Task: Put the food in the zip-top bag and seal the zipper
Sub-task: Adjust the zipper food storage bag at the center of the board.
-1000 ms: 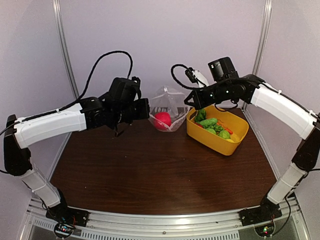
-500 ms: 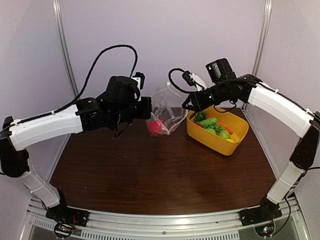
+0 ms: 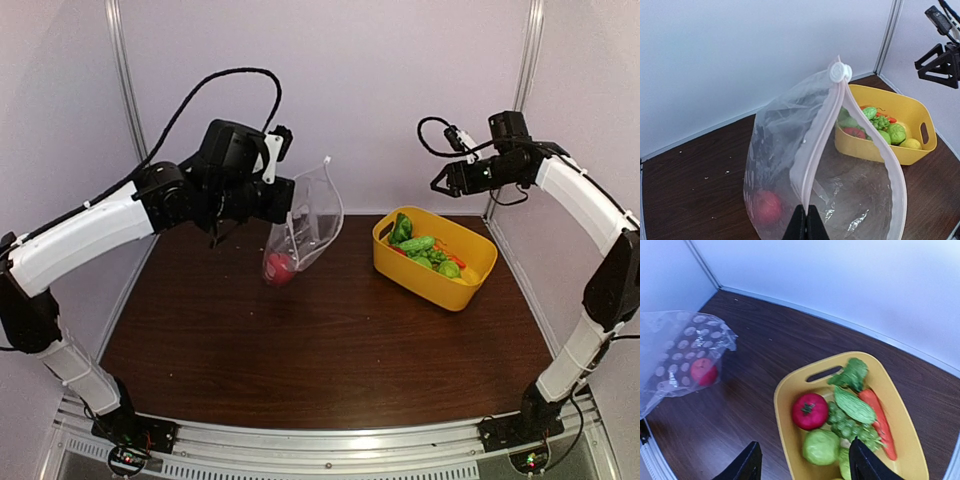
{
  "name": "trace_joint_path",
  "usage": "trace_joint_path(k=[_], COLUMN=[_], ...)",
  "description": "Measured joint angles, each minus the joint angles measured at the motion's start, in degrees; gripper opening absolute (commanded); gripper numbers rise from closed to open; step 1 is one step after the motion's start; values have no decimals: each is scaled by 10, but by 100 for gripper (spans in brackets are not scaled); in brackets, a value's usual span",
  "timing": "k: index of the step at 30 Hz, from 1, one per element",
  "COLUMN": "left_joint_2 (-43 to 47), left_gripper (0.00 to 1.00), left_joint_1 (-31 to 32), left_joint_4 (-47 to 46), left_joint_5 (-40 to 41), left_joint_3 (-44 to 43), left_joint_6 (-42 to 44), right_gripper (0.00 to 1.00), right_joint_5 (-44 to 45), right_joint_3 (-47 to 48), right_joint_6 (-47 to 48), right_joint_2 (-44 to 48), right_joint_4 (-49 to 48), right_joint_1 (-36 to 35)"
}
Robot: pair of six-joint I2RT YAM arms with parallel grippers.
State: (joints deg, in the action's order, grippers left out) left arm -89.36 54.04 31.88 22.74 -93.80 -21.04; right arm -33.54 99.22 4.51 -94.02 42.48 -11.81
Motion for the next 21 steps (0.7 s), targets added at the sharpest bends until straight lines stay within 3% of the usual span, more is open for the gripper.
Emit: trace_joint_path(k=[5,11,21], left_joint_2=[-9,-90,-102], left_gripper=[0,0,0], left_joint_1=[0,0,0], left_joint_4=[-41,-91,-126], left_joint_5=[-78,-176,-217], left_joint_3=[50,72,80], left_joint_6=[-15,-54,-82], right_gripper=[64,71,72], right_joint_5=[94,162,198], right_joint_3=[-2,-44,-52], right_joint_6=[43,70,74], right_joint_2=[-33,-101,-173], right_joint_4=[51,87,107], right_joint_1=[36,40,45])
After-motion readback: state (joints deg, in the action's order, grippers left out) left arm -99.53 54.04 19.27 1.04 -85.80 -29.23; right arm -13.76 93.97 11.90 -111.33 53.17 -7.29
